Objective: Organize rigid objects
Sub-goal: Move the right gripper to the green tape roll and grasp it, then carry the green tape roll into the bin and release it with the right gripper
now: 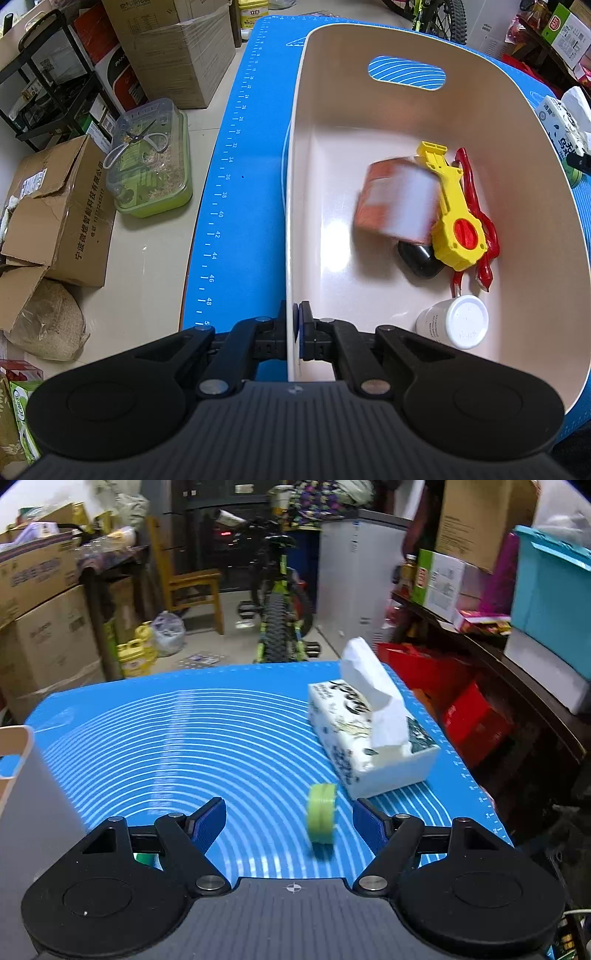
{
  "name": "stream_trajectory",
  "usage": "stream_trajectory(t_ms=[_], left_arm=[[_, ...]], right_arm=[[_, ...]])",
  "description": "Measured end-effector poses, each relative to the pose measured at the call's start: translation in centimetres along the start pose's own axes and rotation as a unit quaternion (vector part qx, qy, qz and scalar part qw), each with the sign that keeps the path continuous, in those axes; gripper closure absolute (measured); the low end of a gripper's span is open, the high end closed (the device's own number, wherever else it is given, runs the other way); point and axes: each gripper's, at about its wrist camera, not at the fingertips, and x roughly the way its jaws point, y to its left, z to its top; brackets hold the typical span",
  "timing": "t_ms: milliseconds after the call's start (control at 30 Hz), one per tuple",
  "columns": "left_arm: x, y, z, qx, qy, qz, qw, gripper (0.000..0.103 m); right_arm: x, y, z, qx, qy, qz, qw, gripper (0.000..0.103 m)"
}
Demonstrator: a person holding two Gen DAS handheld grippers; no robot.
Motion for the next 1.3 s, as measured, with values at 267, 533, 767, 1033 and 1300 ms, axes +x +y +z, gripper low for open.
stream_trajectory(t_ms=[267, 533, 767, 1033, 1300], left_arm=[[-0.1, 0.0, 0.1, 0.000, 0.001, 0.000, 1.0000, 0.098], [-0.1, 0.0, 0.1, 0.001, 0.001, 0.000, 1.0000, 0.098], [0.0, 0.1, 0.1, 0.002, 0.001, 0.000, 1.0000, 0.097], [0.0, 0.0, 0.1, 0.002, 0.001, 0.000, 1.0000, 0.097], [-0.1, 0.1, 0.1, 0.002, 0.001, 0.000, 1.0000, 0.097]], right_arm=[[2.4, -0.3, -0.8, -0.013, 0.008, -0.019, 1.000, 0.023], [3.4, -0.3, -1.3, -0.014, 0.009, -0.019, 1.000, 0.039], [3.9, -1.1, -1.3, 0.011, 0.011, -0.023, 1.000, 0.068], [2.7, -1.8, -1.3, 0.025, -0.018, -0.024, 0.999, 0.074], [-0.6, -1.3, 0.0, 0.041, -0.051, 0.001, 0.998, 0.074]])
